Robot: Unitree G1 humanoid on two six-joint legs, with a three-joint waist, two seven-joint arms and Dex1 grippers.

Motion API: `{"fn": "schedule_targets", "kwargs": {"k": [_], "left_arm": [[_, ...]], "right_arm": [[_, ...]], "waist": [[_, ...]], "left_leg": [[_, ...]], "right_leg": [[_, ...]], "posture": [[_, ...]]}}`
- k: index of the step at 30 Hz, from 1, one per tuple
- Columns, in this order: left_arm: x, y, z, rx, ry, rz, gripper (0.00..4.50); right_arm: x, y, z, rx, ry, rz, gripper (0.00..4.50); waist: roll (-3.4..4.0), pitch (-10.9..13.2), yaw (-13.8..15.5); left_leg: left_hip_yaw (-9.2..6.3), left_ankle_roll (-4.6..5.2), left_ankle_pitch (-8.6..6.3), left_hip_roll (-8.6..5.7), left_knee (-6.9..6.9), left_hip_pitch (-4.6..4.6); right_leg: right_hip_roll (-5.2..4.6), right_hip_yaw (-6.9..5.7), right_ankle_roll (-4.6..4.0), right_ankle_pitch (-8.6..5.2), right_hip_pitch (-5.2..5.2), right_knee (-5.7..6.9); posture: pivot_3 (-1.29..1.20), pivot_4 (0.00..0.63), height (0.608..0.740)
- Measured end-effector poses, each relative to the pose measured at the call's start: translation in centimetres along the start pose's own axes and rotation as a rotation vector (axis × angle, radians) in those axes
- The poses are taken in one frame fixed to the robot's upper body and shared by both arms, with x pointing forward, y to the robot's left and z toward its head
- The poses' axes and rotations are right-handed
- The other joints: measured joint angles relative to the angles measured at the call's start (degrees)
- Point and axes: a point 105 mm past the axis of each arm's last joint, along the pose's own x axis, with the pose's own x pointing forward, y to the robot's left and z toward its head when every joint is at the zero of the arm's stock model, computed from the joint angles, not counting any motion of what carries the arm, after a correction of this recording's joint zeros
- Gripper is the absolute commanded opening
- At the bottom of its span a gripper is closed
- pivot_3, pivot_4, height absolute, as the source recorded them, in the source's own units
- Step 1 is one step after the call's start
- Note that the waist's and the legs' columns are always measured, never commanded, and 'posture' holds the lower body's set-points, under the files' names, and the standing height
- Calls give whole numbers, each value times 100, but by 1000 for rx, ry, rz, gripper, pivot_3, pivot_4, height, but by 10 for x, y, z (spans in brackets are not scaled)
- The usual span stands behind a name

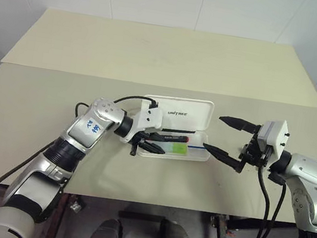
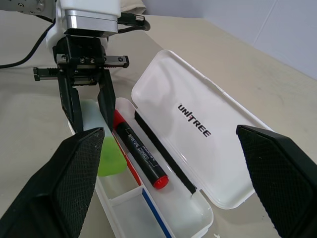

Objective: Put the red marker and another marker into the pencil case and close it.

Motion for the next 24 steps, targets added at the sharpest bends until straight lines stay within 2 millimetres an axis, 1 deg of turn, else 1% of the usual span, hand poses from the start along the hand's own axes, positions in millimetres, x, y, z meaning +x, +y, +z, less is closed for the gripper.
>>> {"fn": "schedule_targets", "kwargs": {"k": [8, 10, 13, 18, 24], "left_arm": [[5, 2, -2, -18, 2, 3, 1109], [6, 2, -2, -20, 1, 0, 1835], [11, 3, 2, -5, -9, 9, 2790], [17, 6, 16, 14, -55, 24, 4478], [12, 3, 28, -2, -98, -10, 4493]], "right_arm": [[1, 2, 4, -14, -7, -13, 4500], [1, 1, 4, -14, -7, -18, 4500], [2, 0, 5, -17, -9, -25, 4500], [2, -1, 6, -19, -11, -26, 4500], [4, -3, 10, -32, -20, -26, 4500]], "waist": [[0, 0, 10], [0, 0, 11], [0, 0, 13], [0, 0, 7], [0, 0, 7]], "left_leg": [[-1, 0, 0, 0, 0, -1], [-1, 0, 0, -1, 0, 0], [-1, 0, 0, -1, 2, 0], [-1, 0, 0, -1, -1, 0], [-2, 0, 0, -1, 1, 0]], "right_leg": [[0, 0, 1, -1, 1, -2], [0, 0, 1, -1, 2, -1], [0, 0, 1, -1, 3, -2], [0, 0, 2, -1, 3, -3], [0, 0, 2, -1, 3, -2]], "posture": [[0, 150, 740], [0, 150, 740], [0, 150, 740], [0, 150, 740], [0, 150, 740]]}}
